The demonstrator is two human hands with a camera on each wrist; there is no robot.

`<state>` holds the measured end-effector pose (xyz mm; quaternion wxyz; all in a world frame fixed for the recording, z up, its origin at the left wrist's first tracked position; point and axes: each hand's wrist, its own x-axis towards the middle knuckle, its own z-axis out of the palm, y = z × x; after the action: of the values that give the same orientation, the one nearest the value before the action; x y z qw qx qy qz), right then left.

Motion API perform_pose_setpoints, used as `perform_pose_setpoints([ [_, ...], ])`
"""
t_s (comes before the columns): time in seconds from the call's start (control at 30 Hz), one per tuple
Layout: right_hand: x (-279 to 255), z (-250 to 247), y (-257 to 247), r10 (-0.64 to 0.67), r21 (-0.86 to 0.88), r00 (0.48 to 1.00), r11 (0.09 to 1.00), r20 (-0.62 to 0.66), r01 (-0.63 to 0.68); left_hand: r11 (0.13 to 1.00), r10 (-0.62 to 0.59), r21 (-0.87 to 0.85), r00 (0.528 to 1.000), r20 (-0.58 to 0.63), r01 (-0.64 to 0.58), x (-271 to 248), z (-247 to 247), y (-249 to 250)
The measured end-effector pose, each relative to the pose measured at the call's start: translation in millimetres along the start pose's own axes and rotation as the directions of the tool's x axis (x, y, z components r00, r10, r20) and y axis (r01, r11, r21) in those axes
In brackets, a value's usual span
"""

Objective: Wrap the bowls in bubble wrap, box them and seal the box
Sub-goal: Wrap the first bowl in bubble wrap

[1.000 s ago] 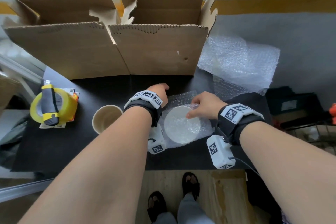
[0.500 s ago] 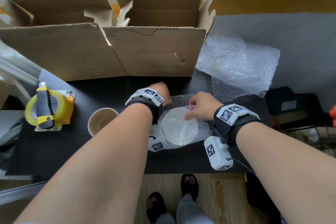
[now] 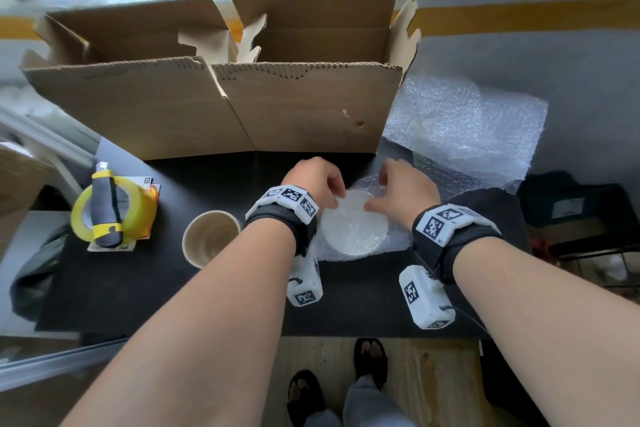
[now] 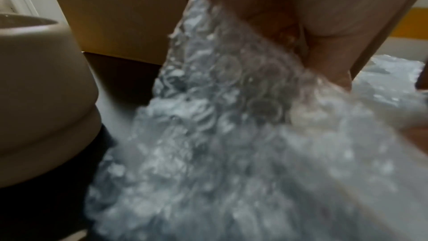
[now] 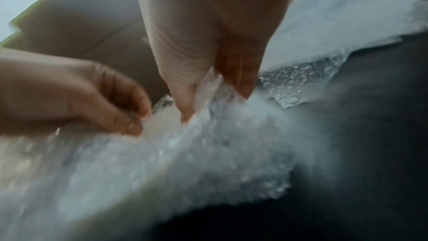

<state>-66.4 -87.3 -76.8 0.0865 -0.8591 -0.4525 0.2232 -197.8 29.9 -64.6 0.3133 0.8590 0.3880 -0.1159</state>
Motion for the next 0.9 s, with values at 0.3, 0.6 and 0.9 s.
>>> perform_pose_setpoints([
  [0.3, 2, 2, -3, -0.220, -0.189, 0.975, 0.956, 0.038, 0.223, 0.998, 0.016, 0.059, 0.996, -0.092, -0.011, -6, 7, 2],
  [0.6, 0, 10, -1, -0.220, -0.087, 0.975, 0.973, -0.033, 0.216, 0.992, -0.093, -0.094, 0.993, -0.068, 0.086, -13, 4, -3],
  [0.9, 3, -21, -15, -0.214, -0.019, 0.976, 0.976, 0.043, 0.215, 0.986, -0.145, -0.100, 0.987, -0.074, 0.137, -23, -18, 4],
])
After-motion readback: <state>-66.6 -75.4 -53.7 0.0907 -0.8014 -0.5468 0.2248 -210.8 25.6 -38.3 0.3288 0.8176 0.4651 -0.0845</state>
